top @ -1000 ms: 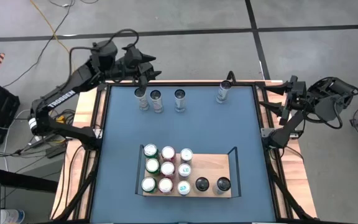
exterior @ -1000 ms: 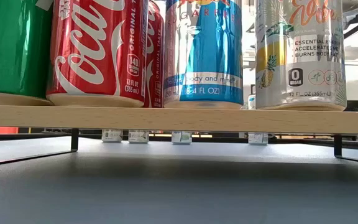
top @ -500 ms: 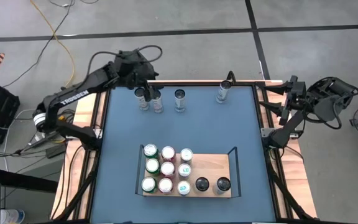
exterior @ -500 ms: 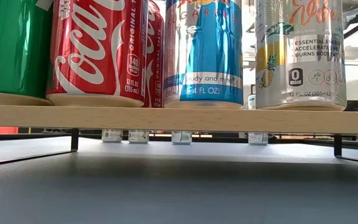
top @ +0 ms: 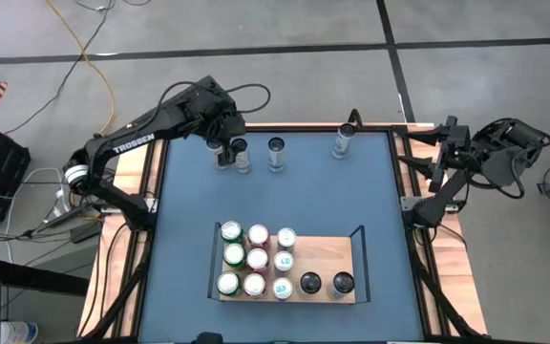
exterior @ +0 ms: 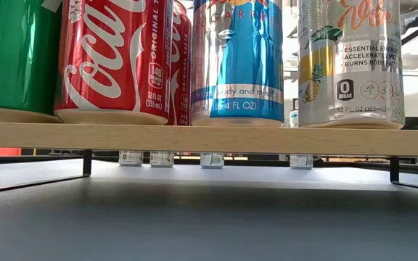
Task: Place canned beverage on shelf
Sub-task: Put the right white-yellow soda can on the shelf aligned with the other white-yellow soda can
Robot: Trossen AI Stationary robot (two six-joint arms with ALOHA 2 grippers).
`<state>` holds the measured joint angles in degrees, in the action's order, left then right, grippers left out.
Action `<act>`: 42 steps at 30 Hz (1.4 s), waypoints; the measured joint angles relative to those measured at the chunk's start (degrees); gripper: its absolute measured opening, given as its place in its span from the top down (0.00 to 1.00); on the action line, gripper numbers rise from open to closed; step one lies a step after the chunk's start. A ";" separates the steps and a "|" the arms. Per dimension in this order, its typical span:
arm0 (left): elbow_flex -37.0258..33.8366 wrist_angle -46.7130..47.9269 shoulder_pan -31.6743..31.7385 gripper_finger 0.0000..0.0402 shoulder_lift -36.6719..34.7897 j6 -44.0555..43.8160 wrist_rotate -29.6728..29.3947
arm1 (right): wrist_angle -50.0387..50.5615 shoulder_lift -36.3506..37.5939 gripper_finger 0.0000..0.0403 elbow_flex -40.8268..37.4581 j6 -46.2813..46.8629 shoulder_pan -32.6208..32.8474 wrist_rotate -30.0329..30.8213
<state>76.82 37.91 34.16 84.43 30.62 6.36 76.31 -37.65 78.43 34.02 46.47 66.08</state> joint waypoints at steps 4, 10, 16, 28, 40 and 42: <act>0.02 -0.17 0.78 0.23 1.00 0.95 1.57 | 0.00 0.02 0.25 0.00 0.00 -0.01 0.01; -0.04 1.95 1.24 0.23 2.41 1.56 2.26 | 0.00 0.02 0.25 0.00 0.02 0.00 0.01; -0.04 2.16 1.64 0.23 3.92 3.15 1.90 | -0.01 0.02 0.25 0.00 0.41 -0.01 0.50; -0.07 3.76 2.96 0.23 7.73 6.24 0.71 | 0.00 0.02 0.25 0.00 0.48 -0.01 1.36; -0.07 5.93 2.81 0.39 8.51 7.75 0.69 | 0.09 0.02 0.25 0.00 0.48 -0.01 1.51; -0.07 5.77 2.69 0.41 8.51 7.66 0.70 | 0.12 0.02 0.25 0.00 0.48 -0.01 1.51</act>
<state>76.75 43.68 36.86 92.95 38.27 7.06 76.43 -37.63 78.43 34.50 46.46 67.59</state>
